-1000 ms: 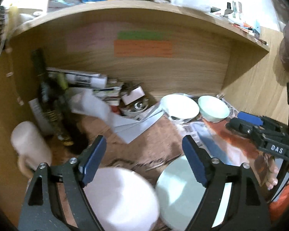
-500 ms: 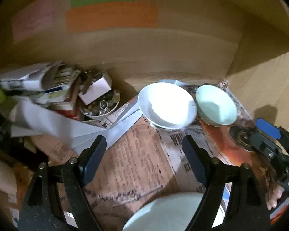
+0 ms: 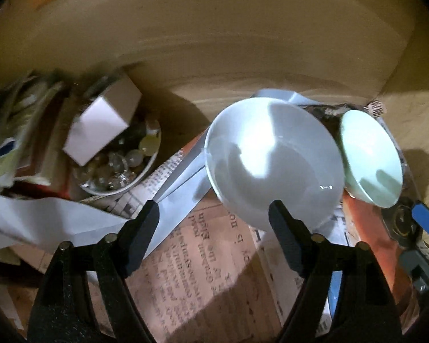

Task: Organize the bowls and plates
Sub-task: 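Move the left gripper to the white patterned bowl and grasp its rim, then carry the white patterned bowl over the pale pink bowl and lower it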

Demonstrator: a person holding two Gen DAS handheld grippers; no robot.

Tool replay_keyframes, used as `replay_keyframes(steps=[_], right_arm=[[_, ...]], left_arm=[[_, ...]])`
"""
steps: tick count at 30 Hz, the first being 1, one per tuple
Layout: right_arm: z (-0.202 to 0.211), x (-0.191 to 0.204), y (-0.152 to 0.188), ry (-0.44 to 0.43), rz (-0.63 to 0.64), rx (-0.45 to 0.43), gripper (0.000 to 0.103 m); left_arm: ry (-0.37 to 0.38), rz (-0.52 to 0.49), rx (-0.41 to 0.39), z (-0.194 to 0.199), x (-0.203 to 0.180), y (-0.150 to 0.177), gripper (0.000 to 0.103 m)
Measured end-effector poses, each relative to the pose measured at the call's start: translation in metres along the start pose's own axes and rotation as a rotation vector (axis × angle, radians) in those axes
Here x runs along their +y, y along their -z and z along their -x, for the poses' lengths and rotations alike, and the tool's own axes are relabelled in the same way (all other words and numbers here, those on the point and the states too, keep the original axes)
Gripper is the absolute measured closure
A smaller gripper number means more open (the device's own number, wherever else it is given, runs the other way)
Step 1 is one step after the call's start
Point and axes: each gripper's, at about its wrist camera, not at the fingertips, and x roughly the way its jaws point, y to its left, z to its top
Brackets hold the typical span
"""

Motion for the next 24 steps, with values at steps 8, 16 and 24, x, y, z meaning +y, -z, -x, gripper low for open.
replay_keyframes(steps=[8,16,24], right_arm=[[-0.012,-0.002,-0.001,0.011,-0.004,0.025,0.042],[-0.017,0.002,0.001,0.011,0.0,0.048,0.042],[-0.031,0.018,0.009,-0.019,0.023,0.093,0.042]], left_arm=[[0.069,0.01,0.095,-0.031,-0.001,-0.006,0.072],[0.07,-0.05,0.104,-0.024,-0.007,0.009,0.084],[0.075,-0.124,0.13,-0.002,0.006,0.05,0.084]])
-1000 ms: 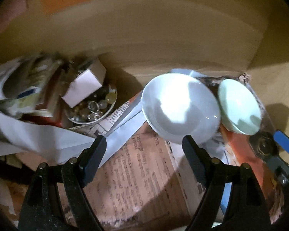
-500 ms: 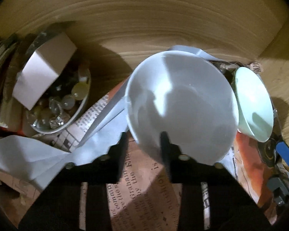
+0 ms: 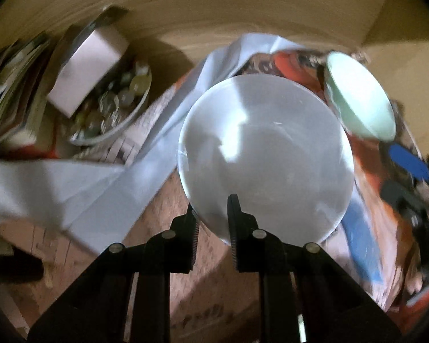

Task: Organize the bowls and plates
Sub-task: 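Carry the white patterned bowl over the pale pink bowl and lower it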

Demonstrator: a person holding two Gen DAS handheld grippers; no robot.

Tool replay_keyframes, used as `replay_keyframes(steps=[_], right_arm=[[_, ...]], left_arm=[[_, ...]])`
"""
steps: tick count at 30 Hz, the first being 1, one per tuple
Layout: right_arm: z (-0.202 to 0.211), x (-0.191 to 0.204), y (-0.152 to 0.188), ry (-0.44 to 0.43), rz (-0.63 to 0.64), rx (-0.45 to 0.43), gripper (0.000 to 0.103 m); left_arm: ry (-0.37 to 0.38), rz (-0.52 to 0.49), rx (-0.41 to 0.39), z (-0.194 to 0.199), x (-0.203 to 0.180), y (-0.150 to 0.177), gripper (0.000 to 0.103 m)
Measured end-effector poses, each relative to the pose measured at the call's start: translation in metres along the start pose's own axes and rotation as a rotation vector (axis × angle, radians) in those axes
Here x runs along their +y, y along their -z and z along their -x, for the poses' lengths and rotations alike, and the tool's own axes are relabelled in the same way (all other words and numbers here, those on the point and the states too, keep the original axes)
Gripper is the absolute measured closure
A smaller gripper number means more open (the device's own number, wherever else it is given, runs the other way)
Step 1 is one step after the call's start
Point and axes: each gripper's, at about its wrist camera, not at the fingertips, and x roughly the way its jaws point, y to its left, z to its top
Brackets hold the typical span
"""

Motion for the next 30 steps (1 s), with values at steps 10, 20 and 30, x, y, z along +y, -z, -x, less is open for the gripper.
replay_keyframes(steps=[10,20,30], right_arm=[[-0.039,0.015,-0.002,-0.058,0.0,0.13,0.068],[-0.048,0.023,-0.003,-0.082,-0.006,0.157,0.091],[-0.02,0.026,-0.001,-0.074,-0.024,0.096,0.091]], left_arm=[[-0.003,-0.103,-0.006,0.02,0.01,0.049,0.083],[0.002,-0.068,-0.039,0.017,0.011,0.04,0.084],[-0.016,-0.078,-0.122,0.041,0.005,0.045,0.084]])
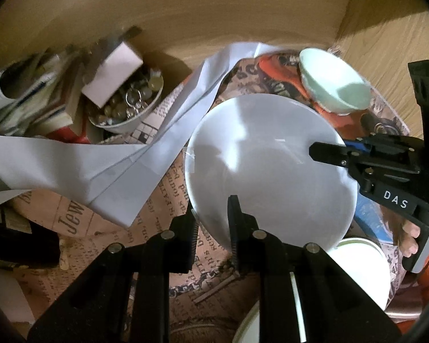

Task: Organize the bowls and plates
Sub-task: 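Carry the white patterned bowl over the pale pink bowl and lower it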

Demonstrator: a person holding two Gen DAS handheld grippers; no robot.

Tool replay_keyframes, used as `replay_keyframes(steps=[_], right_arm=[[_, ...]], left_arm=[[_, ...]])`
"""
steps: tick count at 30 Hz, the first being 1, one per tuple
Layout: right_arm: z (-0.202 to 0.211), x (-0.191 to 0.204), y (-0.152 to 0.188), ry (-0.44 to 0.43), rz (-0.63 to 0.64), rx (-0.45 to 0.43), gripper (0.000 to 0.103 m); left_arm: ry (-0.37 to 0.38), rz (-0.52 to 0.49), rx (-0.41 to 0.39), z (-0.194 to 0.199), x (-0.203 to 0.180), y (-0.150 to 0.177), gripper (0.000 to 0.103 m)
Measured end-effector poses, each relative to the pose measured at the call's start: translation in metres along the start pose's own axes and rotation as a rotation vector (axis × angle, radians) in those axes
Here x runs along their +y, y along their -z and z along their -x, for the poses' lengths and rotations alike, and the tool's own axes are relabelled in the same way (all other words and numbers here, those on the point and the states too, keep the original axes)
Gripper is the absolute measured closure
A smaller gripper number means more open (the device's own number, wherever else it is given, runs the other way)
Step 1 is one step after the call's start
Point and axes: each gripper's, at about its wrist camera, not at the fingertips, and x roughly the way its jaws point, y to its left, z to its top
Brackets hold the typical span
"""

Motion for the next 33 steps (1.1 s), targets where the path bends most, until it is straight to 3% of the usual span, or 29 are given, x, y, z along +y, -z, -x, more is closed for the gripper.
replay_keyframes(steps=[19,33], right_arm=[[0.078,0.052,0.021,0.005,0.058,-0.171,0.091],[0.1,0.107,0.048,-0.015,0.141,-0.202,0.091]], left_arm=[[-0.005,0.033,-0.214,0.087,-0.013,0.033,0.084],[-0.025,0.104,-0.267,0.125,-0.01,0.094,0.084]])
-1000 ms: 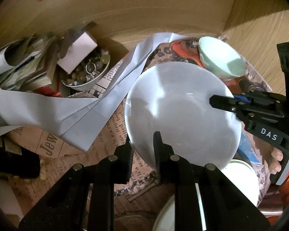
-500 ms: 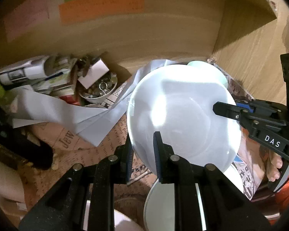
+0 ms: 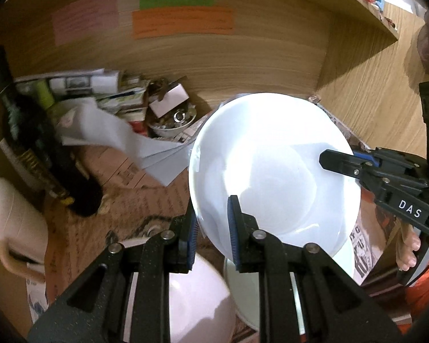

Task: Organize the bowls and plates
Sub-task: 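Carry the white patterned bowl over the pale pink bowl and lower it, then lower the white bowl into the pink bowl and open the left gripper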

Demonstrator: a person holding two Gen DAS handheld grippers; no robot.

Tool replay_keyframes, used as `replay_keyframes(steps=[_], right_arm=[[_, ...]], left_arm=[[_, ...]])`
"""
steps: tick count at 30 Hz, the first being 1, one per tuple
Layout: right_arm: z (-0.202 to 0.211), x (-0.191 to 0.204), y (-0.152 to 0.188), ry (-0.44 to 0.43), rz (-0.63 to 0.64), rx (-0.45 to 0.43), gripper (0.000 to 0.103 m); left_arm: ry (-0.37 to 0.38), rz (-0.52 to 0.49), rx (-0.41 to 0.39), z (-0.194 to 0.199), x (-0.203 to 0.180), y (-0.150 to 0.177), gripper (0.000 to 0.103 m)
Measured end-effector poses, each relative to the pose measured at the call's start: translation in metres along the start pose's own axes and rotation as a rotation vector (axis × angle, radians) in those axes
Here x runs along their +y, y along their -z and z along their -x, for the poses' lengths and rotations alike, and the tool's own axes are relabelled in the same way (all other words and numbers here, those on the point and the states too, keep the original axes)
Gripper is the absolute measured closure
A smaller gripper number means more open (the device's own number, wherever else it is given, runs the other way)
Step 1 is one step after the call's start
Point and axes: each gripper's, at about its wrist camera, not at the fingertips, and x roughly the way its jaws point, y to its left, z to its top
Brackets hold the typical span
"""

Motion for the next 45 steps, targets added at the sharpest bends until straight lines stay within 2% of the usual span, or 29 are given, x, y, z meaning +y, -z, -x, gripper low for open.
replay_keyframes(steps=[11,23,32,45], right_arm=[[0.002,0.049,0.016,-0.038,0.065,0.017,0.091],[-0.015,0.09,0.033,-0.113,0.106,0.059,0.09],[-0.038,0.109,0.042,-0.147,0.131,0.116,0.09],[-0.07,0.116,0.051,-0.164,0.129,0.214,0.09]], left_arm=[[-0.039,0.049,-0.018,0.04,0.035,0.041,0.084],[-0.11,0.141,-0.014,0.063,0.071,0.077,0.084],[-0.155,0.196,0.013,0.062,0.094,0.096,0.084],[-0.201,0.197,0.033,0.053,0.107,0.106,0.084]])
